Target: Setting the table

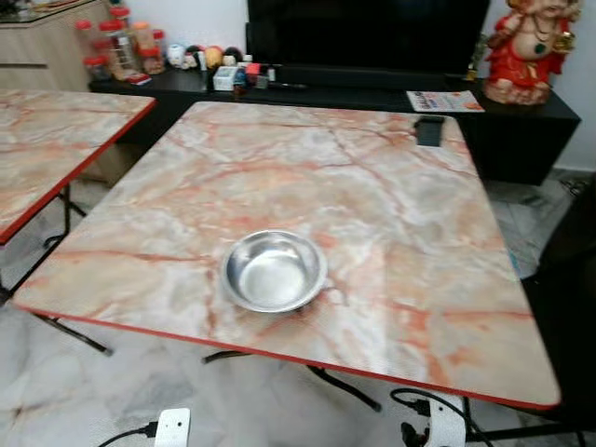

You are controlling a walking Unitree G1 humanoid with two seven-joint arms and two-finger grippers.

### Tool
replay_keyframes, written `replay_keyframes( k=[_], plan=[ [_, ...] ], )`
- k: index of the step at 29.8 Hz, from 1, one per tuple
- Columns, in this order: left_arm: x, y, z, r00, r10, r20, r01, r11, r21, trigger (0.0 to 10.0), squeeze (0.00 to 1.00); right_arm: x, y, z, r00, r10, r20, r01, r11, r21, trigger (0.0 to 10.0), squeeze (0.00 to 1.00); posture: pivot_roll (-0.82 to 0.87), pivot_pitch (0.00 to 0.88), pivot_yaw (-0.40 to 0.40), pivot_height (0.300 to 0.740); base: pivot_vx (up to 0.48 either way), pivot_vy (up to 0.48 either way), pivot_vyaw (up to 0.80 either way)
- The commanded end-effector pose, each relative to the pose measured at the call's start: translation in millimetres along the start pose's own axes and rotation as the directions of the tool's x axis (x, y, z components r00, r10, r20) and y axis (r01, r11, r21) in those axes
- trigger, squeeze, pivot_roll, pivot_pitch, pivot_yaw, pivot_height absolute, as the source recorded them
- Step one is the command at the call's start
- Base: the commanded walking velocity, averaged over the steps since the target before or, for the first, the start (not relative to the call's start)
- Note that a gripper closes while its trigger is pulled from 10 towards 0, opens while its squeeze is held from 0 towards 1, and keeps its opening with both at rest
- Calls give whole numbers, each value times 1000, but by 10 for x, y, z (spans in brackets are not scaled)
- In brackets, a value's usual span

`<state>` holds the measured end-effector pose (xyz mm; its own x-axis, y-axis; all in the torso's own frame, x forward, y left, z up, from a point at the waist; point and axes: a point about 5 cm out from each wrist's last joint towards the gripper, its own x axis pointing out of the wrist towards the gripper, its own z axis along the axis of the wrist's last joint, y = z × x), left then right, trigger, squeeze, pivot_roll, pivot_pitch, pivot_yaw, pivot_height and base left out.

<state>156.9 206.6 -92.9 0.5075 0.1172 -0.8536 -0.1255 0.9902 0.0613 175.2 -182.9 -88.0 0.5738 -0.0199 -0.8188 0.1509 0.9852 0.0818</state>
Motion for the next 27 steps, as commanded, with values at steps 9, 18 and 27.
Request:
replay_keyframes(
  k=[9,18,27],
  plan=[
    [8,-14,43,1000,2,10,-2,1000,-10,10000,0,-12,-51,-35,1000,-19,-7,19,1000,12,10000,0,-42,0,18,740,0,480,-486],
    [5,-3,29,1000,4,7,-4,1000,-9,10000,0,-9,-31,-22,1000,-13,2,13,1000,13,10000,0,-38,0,20,740,0,480,0],
    [-1,43,10,1000,13,1,-13,1000,1,10000,0,6,53,9,1000,8,9,-8,1000,3,10000,0,-34,0,46,740,0,480,0]
  ],
)
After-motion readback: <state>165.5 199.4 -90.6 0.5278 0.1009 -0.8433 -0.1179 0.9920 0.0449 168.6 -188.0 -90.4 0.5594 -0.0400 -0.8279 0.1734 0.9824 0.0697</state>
